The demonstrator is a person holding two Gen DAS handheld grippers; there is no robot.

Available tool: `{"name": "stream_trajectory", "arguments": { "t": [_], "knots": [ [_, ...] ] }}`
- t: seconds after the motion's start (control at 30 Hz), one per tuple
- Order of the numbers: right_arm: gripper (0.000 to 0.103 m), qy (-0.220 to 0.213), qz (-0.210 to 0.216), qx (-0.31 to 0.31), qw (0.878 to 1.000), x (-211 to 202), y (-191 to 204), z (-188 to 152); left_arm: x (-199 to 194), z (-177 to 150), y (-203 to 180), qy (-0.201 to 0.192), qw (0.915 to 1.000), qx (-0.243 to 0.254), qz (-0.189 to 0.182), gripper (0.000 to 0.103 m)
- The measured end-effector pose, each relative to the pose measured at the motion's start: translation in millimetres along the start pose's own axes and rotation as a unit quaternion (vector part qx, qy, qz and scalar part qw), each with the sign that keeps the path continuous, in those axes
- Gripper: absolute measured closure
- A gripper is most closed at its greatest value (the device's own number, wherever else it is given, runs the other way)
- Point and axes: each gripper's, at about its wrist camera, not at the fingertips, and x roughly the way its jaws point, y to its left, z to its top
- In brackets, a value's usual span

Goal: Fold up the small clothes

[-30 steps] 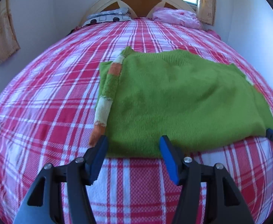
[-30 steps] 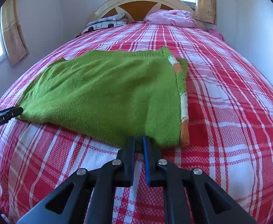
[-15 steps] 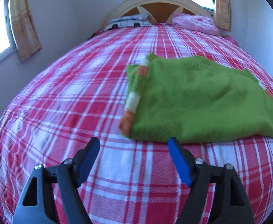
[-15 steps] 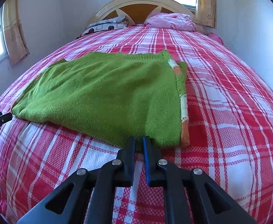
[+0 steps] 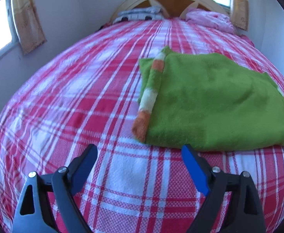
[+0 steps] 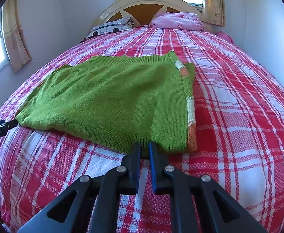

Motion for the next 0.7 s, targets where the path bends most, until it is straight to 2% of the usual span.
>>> {"name": "stream_trajectory", "arguments": {
  "t": [0.07,0.17,0.23,0.37,0.47,0.5,0.57,0.7],
  "knots": [
    [0.094,0.0,0.0,-0.001,1.0,0.0,-0.2,0.1,5.8,-1.7,13.5,0.018,0.9991,-0.038,-0.002,0.004],
    [0.094,0.0,-0.001,-0.001,1.0,-0.1,-0.4,0.1,11.3,-7.0,37.3,0.028,0.9925,-0.103,-0.06,0.004],
    [0.094,0.0,-0.001,-0.002,1.0,0.1,-0.2,0.2,7.4,-7.4,44.1,0.014,0.9889,-0.126,-0.078,0.004],
    [0.094,0.0,0.001,0.0,1.0,0.2,-0.4,0.2,4.3,-3.1,36.3,-0.013,0.9814,-0.149,-0.12,0.005],
    [0.094,0.0,0.004,0.003,1.0,0.3,-1.3,0.4,13.5,2.5,27.8,-0.008,0.9713,-0.185,-0.149,0.015],
    [0.094,0.0,0.004,0.004,1.0,0.4,-1.6,0.3,17.2,5.0,25.2,-0.002,0.9672,-0.201,-0.155,0.015],
    [0.094,0.0,0.004,0.003,1.0,0.4,-1.7,0.3,18.9,9.1,18.2,-0.012,0.9667,-0.214,-0.141,0.015],
    [0.094,0.0,0.005,0.004,1.0,0.3,-1.9,0.4,28.4,22.5,0.4,-0.001,0.9722,-0.203,-0.117,0.015]
  ]
}}
